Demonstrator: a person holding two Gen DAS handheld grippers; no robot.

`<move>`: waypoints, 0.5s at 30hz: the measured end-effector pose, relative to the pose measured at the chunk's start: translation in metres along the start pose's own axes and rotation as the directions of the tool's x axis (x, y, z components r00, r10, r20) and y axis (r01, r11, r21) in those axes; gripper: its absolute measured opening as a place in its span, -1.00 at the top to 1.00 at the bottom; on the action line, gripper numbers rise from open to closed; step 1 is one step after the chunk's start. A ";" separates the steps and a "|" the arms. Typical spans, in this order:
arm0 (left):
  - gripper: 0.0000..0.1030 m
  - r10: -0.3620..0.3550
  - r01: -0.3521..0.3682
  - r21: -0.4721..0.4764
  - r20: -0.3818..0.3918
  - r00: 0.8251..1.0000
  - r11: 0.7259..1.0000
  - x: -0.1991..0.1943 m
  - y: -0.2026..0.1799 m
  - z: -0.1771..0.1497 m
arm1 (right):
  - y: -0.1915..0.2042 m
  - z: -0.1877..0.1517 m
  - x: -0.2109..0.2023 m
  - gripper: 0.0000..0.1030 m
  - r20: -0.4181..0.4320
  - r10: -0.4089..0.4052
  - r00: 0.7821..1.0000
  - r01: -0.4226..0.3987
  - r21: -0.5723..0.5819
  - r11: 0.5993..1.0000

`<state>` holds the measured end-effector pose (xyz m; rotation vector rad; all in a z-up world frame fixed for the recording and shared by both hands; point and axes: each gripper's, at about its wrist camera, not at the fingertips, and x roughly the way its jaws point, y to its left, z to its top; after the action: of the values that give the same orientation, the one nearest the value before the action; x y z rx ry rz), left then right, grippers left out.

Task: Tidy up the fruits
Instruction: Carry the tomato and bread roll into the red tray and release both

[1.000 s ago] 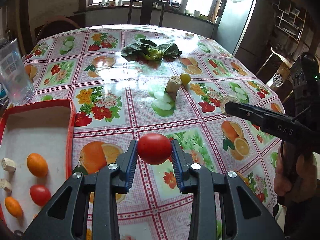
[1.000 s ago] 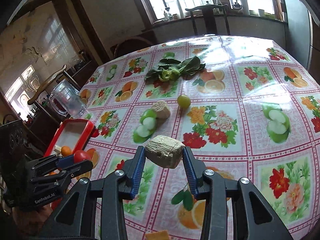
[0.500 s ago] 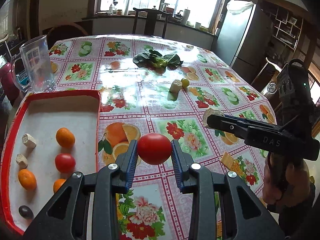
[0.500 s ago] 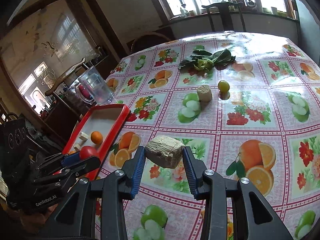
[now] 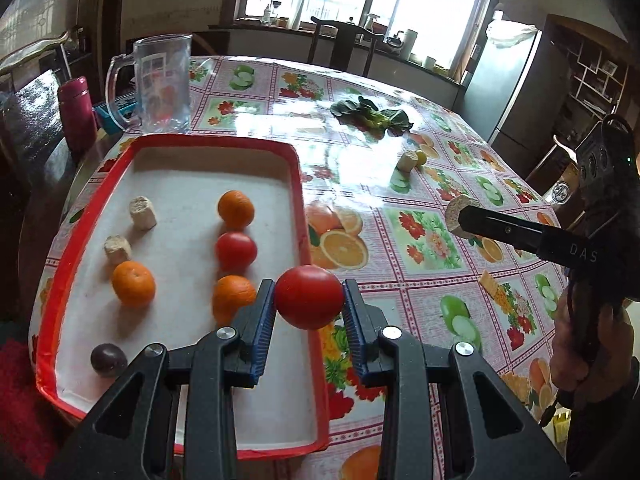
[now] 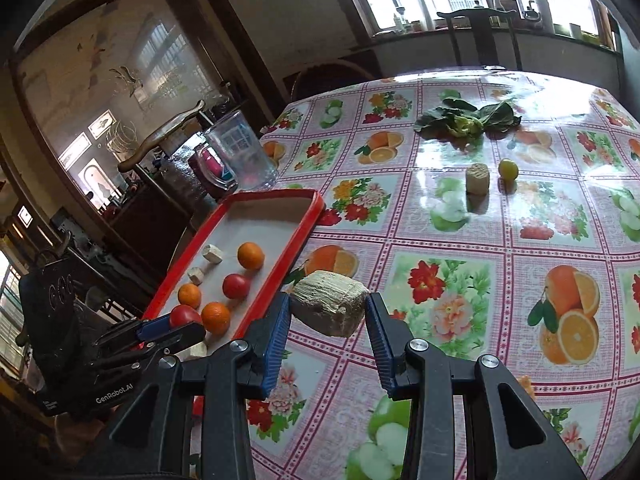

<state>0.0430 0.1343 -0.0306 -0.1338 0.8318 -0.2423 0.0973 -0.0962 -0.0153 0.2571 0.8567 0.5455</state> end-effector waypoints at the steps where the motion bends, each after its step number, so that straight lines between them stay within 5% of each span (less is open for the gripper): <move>1: 0.41 0.005 -0.005 -0.007 0.001 1.000 1.000 -0.003 0.005 -0.003 | 0.005 -0.001 0.002 0.24 -0.003 0.007 1.000 -0.007 -0.004 1.000; 15: 0.41 0.069 -0.068 -0.081 0.014 0.998 0.994 -0.039 0.062 -0.031 | 0.068 -0.011 0.026 0.24 -0.047 0.076 0.996 -0.080 -0.073 0.994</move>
<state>0.0046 0.2036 -0.0364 -0.1824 0.8287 -0.1430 0.0789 -0.0246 -0.0101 0.2109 0.8700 0.6573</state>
